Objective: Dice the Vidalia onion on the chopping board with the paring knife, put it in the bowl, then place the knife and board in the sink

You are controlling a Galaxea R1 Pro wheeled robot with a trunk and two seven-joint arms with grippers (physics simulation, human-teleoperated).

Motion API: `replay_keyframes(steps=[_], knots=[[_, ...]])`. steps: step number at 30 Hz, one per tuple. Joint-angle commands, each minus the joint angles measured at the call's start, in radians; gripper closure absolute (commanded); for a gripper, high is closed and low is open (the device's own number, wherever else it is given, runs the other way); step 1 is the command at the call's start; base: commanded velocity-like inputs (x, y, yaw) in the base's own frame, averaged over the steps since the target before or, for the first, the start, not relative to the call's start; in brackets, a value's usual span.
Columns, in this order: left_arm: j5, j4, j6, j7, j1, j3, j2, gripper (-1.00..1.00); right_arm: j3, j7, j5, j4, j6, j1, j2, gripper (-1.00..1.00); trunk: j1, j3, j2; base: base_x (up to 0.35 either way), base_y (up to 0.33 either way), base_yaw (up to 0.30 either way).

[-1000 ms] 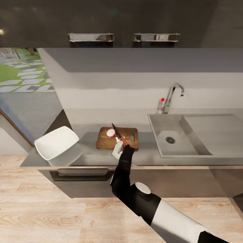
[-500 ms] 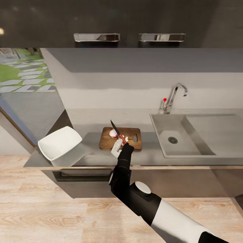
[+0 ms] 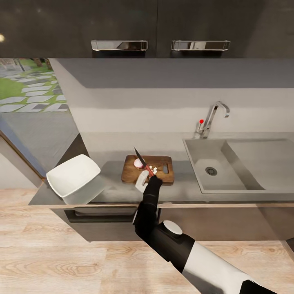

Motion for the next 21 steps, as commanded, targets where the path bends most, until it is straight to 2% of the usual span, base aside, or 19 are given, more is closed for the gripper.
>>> replay_keyframes(steps=[1, 10, 14, 21], knots=[[0.007, -0.001, -0.001, 0.000, 0.000, -0.003, 0.001, -1.00, 0.003, -0.007, -0.004, 0.013, 0.005, -0.001, 0.000, 1.00, 0.000, -0.001, -0.001, 0.000, 0.000, 0.000], [0.007, 0.000, -0.002, 0.000, 0.000, -0.003, 0.001, -1.00, 0.003, -0.005, -0.006, 0.043, 0.005, -0.001, 0.000, 1.00, 0.000, -0.001, -0.001, 0.000, 0.000, 0.000], [0.007, 0.000, -0.002, 0.000, 0.000, -0.003, 0.001, -1.00, 0.005, -0.005, -0.006, 0.090, 0.003, -0.001, 0.000, 1.00, 0.000, -0.001, -0.001, 0.000, 0.000, 0.000], [0.007, 0.000, -0.002, 0.000, 0.000, -0.003, 0.001, -1.00, 0.006, -0.005, -0.006, 0.098, 0.003, -0.001, 0.000, 1.00, 0.000, -0.001, -0.001, 0.000, 0.000, 0.000]])
